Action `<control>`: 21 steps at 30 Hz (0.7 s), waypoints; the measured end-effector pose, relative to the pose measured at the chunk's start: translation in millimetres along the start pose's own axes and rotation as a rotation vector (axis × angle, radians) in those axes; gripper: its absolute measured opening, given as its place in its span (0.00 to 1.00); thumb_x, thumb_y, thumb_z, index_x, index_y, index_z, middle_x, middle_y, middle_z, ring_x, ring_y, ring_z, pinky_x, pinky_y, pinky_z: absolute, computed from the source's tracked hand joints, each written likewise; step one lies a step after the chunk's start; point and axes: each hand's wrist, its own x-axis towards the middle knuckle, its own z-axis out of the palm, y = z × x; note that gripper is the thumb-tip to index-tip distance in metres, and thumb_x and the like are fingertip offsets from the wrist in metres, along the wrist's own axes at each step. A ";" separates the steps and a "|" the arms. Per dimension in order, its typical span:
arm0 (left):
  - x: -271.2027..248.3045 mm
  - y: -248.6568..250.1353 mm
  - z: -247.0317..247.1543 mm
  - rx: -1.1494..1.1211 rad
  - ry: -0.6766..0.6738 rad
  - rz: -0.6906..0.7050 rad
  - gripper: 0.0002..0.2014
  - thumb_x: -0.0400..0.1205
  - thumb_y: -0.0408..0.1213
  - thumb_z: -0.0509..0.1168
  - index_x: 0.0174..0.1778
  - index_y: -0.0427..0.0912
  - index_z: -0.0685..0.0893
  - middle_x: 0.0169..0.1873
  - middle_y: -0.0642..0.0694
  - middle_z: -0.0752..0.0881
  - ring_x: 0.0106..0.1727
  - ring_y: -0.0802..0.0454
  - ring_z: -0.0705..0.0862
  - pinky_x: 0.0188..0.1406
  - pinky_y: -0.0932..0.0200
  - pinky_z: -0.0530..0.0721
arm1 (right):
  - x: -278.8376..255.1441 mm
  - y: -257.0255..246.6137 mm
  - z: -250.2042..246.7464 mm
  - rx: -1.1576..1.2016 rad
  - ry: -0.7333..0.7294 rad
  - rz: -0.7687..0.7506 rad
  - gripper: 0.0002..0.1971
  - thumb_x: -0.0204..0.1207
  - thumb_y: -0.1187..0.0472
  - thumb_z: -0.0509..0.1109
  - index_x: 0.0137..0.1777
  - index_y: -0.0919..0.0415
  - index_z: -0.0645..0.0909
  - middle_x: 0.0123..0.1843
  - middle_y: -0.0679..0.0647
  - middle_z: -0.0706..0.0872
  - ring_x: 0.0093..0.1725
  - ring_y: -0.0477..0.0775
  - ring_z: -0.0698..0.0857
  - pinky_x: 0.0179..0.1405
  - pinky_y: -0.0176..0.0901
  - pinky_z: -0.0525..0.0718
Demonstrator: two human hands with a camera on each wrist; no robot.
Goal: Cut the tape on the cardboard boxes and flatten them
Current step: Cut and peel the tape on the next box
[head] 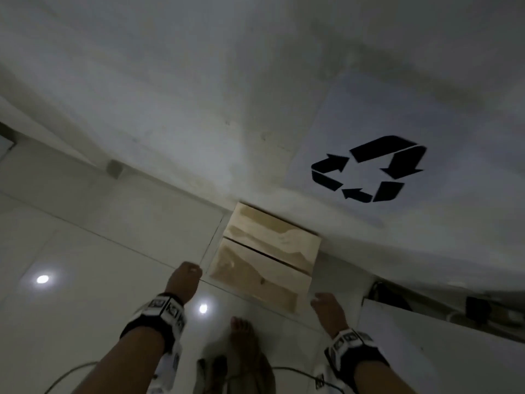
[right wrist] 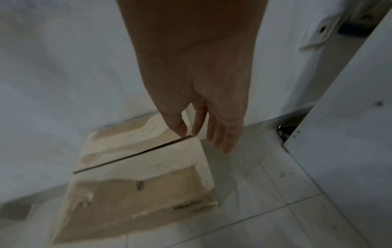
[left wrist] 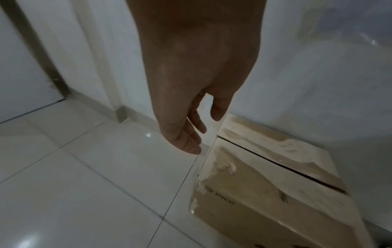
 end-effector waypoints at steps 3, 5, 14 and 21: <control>43.3 36.6 17.5 -0.035 -0.024 0.024 0.27 0.84 0.38 0.65 0.76 0.29 0.68 0.74 0.32 0.72 0.74 0.37 0.72 0.70 0.52 0.69 | 45.0 -38.8 6.7 0.250 0.054 0.144 0.35 0.82 0.51 0.71 0.82 0.66 0.62 0.79 0.66 0.70 0.75 0.66 0.74 0.67 0.50 0.73; 69.9 44.6 32.8 -0.084 -0.060 0.006 0.35 0.83 0.43 0.66 0.82 0.32 0.59 0.79 0.31 0.64 0.78 0.37 0.66 0.75 0.48 0.67 | 74.4 -41.2 17.4 0.384 0.080 0.193 0.38 0.82 0.51 0.70 0.84 0.66 0.56 0.81 0.66 0.68 0.76 0.67 0.72 0.65 0.51 0.73; 91.6 32.3 70.3 -0.088 -0.165 0.066 0.18 0.85 0.35 0.60 0.71 0.34 0.72 0.64 0.36 0.79 0.59 0.44 0.77 0.58 0.52 0.72 | 82.5 -12.8 50.6 0.503 0.183 0.075 0.26 0.81 0.46 0.68 0.75 0.56 0.75 0.69 0.61 0.82 0.62 0.60 0.81 0.66 0.58 0.80; 15.7 24.8 35.4 -0.008 -0.124 0.165 0.16 0.85 0.40 0.61 0.65 0.35 0.77 0.59 0.37 0.82 0.62 0.39 0.80 0.58 0.50 0.75 | -29.2 -11.9 18.5 0.564 0.193 0.065 0.15 0.85 0.53 0.66 0.69 0.52 0.78 0.63 0.50 0.80 0.62 0.57 0.79 0.64 0.47 0.75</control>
